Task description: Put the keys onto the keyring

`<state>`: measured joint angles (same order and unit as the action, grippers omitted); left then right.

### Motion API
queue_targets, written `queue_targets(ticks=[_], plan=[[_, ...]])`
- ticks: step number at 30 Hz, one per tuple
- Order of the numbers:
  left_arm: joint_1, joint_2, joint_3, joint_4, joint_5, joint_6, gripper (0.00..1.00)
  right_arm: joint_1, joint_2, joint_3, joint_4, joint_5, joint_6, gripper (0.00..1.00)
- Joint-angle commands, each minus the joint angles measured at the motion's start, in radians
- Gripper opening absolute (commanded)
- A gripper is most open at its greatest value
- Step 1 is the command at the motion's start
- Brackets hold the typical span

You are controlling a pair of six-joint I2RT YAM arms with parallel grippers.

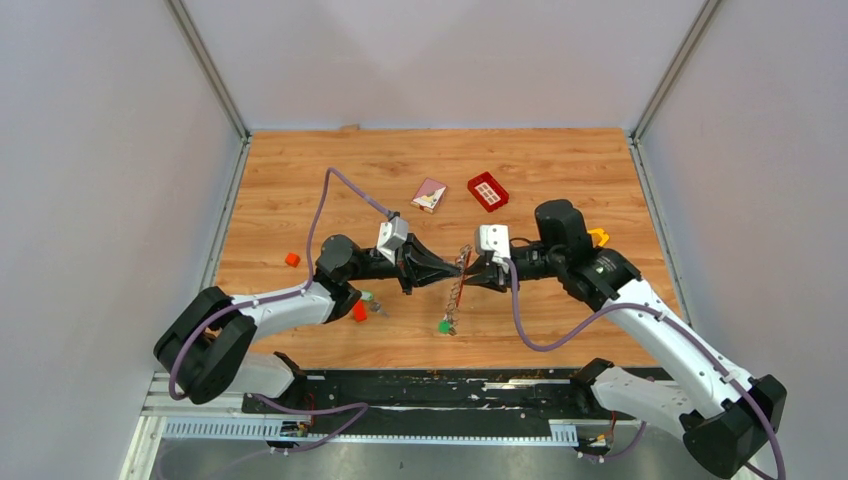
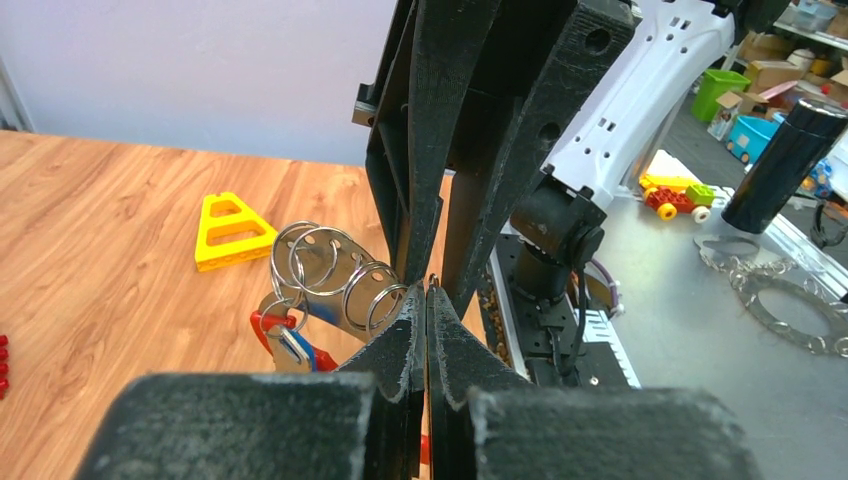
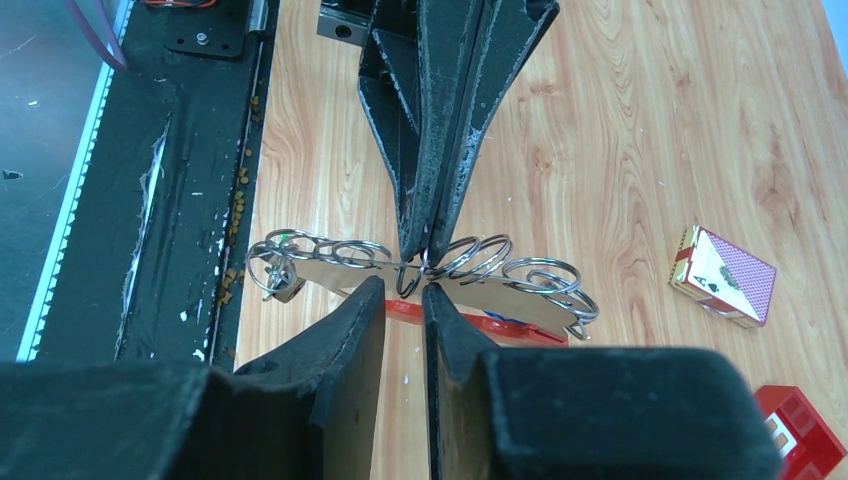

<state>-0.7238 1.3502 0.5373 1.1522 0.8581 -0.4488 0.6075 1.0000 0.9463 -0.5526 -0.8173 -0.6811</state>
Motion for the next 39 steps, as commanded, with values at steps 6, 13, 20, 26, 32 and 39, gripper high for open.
queue_targets(ticks=[6, 13, 20, 26, 32, 39], plan=[[0.006, 0.010, 0.000, 0.065, -0.018, 0.003, 0.00, -0.002, 0.026, 0.037, 0.087, -0.019, 0.052, 0.19], [0.006, 0.001, -0.001, 0.035, -0.006, 0.039, 0.00, -0.003, 0.032, 0.040, 0.087, 0.010, 0.044, 0.00], [0.006, -0.042, 0.063, -0.299, 0.034, 0.282, 0.00, -0.003, 0.033, 0.051, 0.058, 0.062, 0.008, 0.00], [0.002, -0.040, 0.091, -0.400, 0.043, 0.366, 0.03, -0.002, 0.044, 0.054, 0.058, 0.052, 0.009, 0.00], [-0.006, -0.038, 0.136, -0.536, 0.040, 0.447, 0.07, -0.001, 0.053, 0.063, 0.046, 0.057, 0.003, 0.00], [-0.010, -0.035, 0.160, -0.603, 0.036, 0.490, 0.09, 0.004, 0.064, 0.072, 0.032, 0.069, -0.006, 0.00]])
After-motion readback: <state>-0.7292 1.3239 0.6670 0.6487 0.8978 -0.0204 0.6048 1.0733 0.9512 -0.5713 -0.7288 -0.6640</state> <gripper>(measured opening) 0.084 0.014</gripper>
